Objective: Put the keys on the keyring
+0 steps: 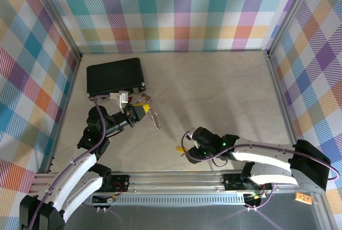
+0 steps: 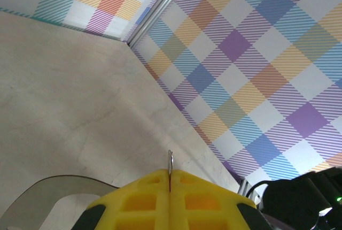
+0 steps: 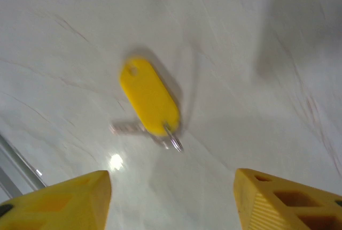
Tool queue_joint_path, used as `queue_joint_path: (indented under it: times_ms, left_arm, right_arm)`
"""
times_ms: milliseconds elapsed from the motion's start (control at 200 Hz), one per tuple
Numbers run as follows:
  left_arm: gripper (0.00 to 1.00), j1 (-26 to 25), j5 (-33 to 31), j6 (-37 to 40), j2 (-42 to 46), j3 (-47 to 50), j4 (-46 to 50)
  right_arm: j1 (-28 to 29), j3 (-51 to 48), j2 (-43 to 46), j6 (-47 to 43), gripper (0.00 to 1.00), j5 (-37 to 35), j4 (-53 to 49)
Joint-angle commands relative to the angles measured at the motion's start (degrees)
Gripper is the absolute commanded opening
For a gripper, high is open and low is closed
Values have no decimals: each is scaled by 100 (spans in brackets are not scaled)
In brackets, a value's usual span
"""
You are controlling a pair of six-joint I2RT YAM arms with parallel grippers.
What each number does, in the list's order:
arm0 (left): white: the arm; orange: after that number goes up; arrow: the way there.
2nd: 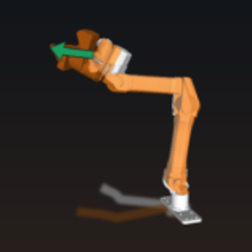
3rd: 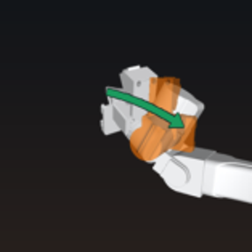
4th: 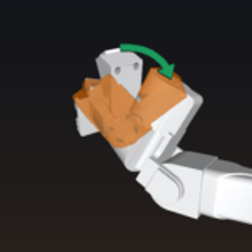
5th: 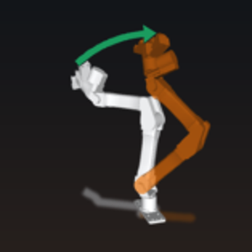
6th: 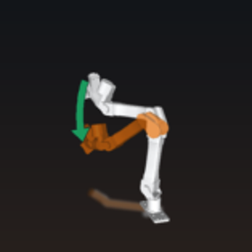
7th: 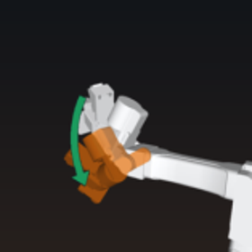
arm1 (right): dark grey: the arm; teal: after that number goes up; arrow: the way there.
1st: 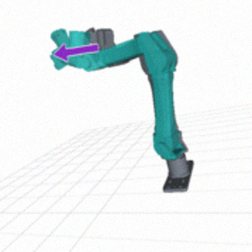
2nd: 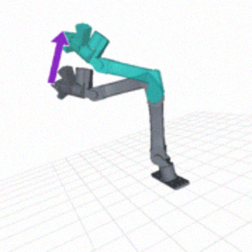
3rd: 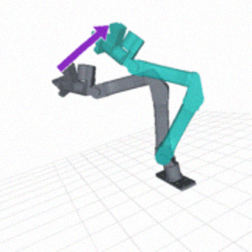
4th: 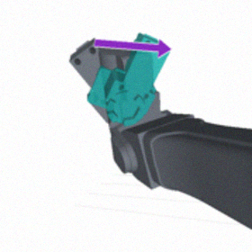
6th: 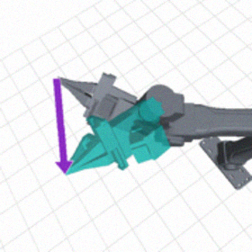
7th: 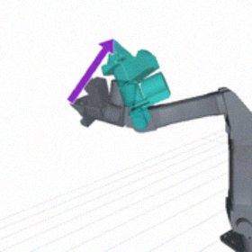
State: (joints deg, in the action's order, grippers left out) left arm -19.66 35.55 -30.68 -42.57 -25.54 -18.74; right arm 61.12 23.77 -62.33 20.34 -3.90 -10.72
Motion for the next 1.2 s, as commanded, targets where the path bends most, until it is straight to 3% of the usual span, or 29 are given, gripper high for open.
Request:
queue_joint_path:
  times_ms: [0,435,865,1195]
  left_arm:
    - [0,85,97,-85,-34,-22,-445]
    - [0,92,101,-136,-87,53,-604]
    - [0,85,97,-122,-70,91,-630]
    - [0,85,114,-125,-24,93,-620]
  right_arm:
    - [20,-522,508,-113,63,50,1070]
    - [0,-795,145,-375,55,205,1734]
    - [-8,-717,-253,-487,31,143,1715]
    - [-5,-558,-647,-644,23,185,1823]
